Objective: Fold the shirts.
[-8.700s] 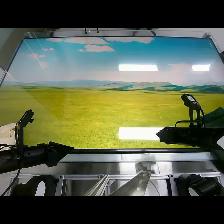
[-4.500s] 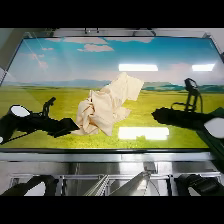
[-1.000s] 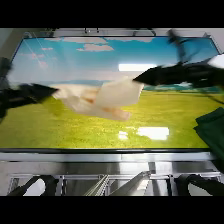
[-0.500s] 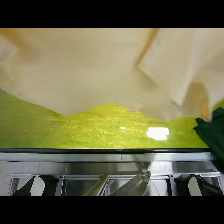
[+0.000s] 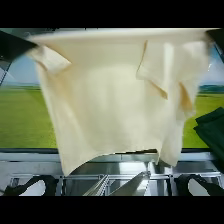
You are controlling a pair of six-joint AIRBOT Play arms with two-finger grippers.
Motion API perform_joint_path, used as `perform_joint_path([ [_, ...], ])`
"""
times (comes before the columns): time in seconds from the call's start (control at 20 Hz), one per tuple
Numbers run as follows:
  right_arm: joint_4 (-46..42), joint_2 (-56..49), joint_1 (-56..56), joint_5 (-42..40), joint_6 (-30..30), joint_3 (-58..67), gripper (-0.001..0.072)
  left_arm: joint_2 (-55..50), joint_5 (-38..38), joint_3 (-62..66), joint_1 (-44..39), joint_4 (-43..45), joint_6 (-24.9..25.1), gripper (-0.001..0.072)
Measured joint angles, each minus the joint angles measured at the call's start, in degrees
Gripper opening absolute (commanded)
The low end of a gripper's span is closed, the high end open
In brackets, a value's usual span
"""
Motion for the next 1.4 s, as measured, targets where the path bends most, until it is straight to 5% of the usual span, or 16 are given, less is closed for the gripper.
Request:
perform_joint_path([
  [0.05,-0.3,-5.1,1.8,-1.4,-0.3,0.0,0.002,-4.7,0.5,0.2,-1.7,2.8,0.0,0.0015],
  [0.1,-0.5,-10.4,3.5,-2.9,-0.3,0.0,0.002,-10.0,0.9,0.3,-3.0,5.3,0.0,0.0108],
  [0.15,-0.8,-15.0,4.6,-4.4,-0.2,0.0,0.0021,-15.3,1.3,0.4,-3.9,7.4,-0.2,0.0278],
  [0.2,-1.2,-19.6,5.4,-6.4,0.3,0.0,0.0068,-19.9,1.6,0.7,-4.2,8.8,-0.2,0.0279],
  [0.25,-1.2,-23.4,5.9,-7.5,0.9,0.0,0.0275,-24.7,1.9,1.6,-4.3,9.5,-0.2,0.0279],
  [0.3,-1.0,-26.2,6.1,-7.8,1.1,0.1,0.0366,-28.8,1.9,2.7,-4.0,10.1,-0.2,0.0279],
  [0.65,-8.8,-28.7,-3.8,1.7,5.3,0.1,0.0367,-39.8,-5.4,12.0,3.6,8.6,-3.5,0.0249],
  [0.95,-26.9,-28.5,-13.0,10.0,9.2,-3.6,0.0365,-25.9,-6.6,-7.5,8.1,11.3,-3.8,0.0295],
  [1.4,-27.3,-38.4,-14.6,12.3,7.6,-4.8,0.0363,-5.5,-1.1,-36.9,13.6,16.8,-3.0,0.0295],
])
